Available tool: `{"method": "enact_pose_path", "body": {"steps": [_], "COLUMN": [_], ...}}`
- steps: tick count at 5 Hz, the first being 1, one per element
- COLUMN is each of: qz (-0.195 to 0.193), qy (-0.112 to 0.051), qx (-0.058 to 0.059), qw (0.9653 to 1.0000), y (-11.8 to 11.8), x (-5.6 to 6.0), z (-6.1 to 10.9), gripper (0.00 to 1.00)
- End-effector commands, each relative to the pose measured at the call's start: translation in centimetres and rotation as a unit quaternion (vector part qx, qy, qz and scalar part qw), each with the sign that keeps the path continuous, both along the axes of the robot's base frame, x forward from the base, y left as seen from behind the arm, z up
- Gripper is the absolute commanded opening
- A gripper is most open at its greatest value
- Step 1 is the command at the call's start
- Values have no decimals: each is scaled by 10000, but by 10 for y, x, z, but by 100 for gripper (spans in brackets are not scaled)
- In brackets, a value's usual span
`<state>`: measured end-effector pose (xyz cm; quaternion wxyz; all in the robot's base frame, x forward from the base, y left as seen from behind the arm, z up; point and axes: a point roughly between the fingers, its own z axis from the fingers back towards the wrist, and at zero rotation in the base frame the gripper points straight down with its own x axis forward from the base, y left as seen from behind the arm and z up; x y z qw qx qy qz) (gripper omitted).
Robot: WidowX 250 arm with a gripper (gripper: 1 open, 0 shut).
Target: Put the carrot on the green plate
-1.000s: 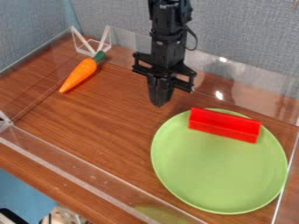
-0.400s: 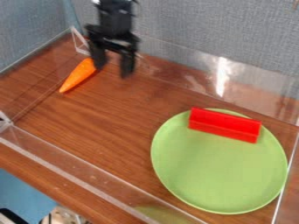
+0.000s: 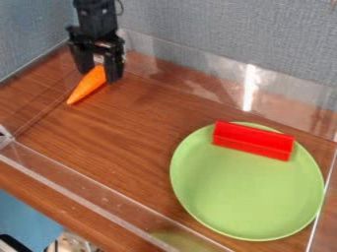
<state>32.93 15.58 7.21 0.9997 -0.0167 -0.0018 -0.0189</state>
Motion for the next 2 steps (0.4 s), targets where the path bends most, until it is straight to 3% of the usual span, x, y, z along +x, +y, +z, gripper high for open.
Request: {"method": "enact_pose_path", "body": {"steps": [1,2], "qz": [97,276], "qy": [-303,-295], "qx": [130,134], "qw": [9994,9991], "y": [19,44], "x": [9,21], "z": [5,1], "gripper": [100,100]}}
